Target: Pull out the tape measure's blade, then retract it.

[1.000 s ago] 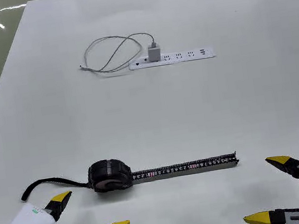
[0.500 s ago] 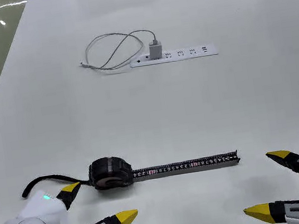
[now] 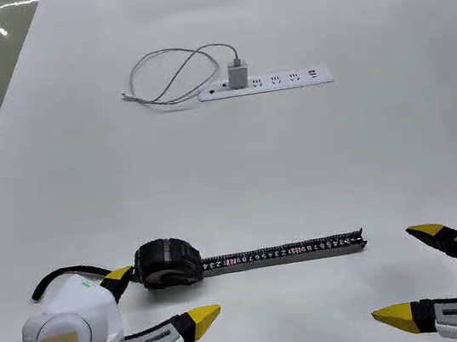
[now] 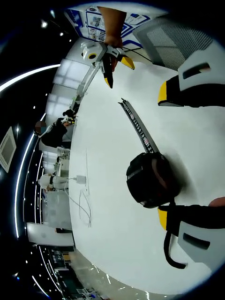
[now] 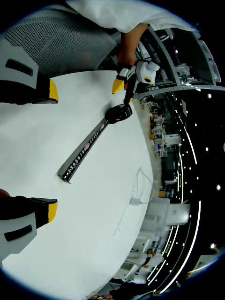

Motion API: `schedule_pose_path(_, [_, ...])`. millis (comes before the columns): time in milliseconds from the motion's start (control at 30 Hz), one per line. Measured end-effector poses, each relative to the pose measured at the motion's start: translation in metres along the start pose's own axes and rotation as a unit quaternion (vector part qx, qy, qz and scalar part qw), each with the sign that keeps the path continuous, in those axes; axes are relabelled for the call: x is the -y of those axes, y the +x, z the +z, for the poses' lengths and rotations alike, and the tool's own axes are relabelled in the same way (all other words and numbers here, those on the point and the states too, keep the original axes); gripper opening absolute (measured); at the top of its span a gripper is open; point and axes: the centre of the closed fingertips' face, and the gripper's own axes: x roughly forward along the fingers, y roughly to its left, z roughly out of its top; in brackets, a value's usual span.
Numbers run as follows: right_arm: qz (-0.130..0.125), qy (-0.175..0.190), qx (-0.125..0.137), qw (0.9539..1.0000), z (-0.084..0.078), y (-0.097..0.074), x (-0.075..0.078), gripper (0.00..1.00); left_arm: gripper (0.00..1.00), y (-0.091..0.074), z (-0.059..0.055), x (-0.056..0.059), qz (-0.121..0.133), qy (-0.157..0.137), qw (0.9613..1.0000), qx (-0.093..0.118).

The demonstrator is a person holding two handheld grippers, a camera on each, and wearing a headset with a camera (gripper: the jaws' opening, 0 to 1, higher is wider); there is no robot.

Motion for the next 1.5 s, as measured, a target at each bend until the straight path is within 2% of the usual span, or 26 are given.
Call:
schedule_pose_path(333, [0.001,-0.009,-0.005,0.9999,0.001,0.002,0.006,0.78,0.83,0.004,0.002,-0.001,0.033,-0.012,0.9994,0.003])
schedule_pose_path(500, [0.004,-0.026,-0.011,0.9996,0.001,0.003,0.011,0.71,0.78,0.005,0.003,-0.005,0.053,-0.020,0.9984,0.004])
schedule_pose_path(633, [0.008,-0.040,-0.018,0.9990,0.001,0.005,0.014,0.67,0.78,0.008,0.003,-0.005,0.065,-0.021,0.9977,0.002])
schedule_pose_path(800, [0.014,-0.053,-0.027,0.9981,0.003,0.009,0.020,0.64,0.79,0.011,0.005,-0.007,0.077,-0.038,0.9962,0.007])
schedule_pose_path(1200, [0.033,-0.097,-0.052,0.9934,0.004,0.016,0.029,0.54,0.78,0.020,0.008,-0.014,0.115,-0.051,0.9920,0.008])
schedule_pose_path(1500, [0.042,-0.115,-0.063,0.9905,0.006,0.021,0.039,0.50,0.76,0.024,0.009,-0.019,0.139,-0.058,0.9886,0.009])
